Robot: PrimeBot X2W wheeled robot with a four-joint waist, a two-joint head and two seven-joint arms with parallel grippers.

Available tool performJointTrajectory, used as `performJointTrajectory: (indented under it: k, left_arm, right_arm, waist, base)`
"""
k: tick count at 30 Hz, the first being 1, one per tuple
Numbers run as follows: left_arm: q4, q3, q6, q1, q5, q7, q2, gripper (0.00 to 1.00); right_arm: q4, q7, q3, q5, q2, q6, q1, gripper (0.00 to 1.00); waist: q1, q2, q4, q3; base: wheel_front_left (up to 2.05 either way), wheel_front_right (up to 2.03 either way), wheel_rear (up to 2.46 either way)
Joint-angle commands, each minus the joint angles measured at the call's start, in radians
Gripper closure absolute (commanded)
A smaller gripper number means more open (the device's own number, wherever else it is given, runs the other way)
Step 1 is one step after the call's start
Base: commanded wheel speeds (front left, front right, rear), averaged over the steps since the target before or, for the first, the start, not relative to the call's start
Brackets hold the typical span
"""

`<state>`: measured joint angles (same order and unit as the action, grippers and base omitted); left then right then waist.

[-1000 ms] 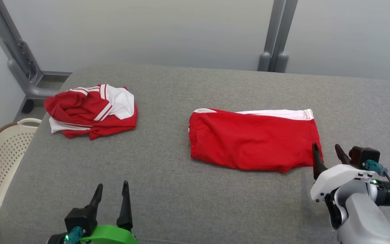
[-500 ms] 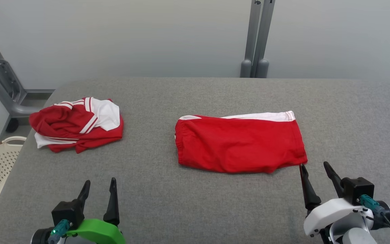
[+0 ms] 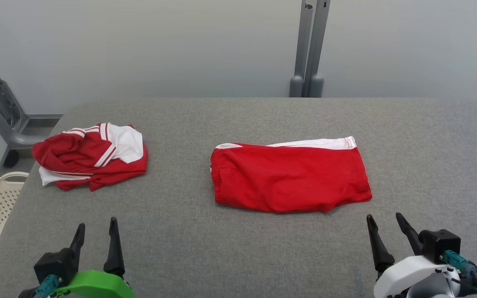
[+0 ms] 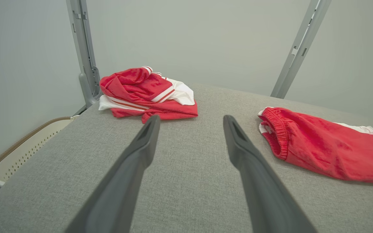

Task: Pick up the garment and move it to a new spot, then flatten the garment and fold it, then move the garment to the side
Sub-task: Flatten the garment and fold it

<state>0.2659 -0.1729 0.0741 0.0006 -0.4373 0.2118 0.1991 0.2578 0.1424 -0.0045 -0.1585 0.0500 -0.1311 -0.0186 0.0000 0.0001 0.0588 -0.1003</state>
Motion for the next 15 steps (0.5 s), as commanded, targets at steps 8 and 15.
performJointTrajectory:
  k: [8,15]
  left_arm:
    - [-0.026,-0.006,0.017,0.025,-0.002,-0.022,0.013,0.0]
    - [-0.034,-0.028,0.013,0.028,0.008,-0.028,0.017,0.0]
  right_arm:
    - [-0.019,-0.008,-0.009,-0.007,0.001,0.001,-0.012,0.0]
    - [-0.012,-0.017,-0.006,-0.002,0.001,0.001,-0.011,0.0]
  waist:
    - [0.0,-0.0001,0.0,0.003]
    - [0.0,-0.0001,0.003,0.007]
  base:
    - [0.0,0.0,0.0]
    - [0.0,0.0,0.0]
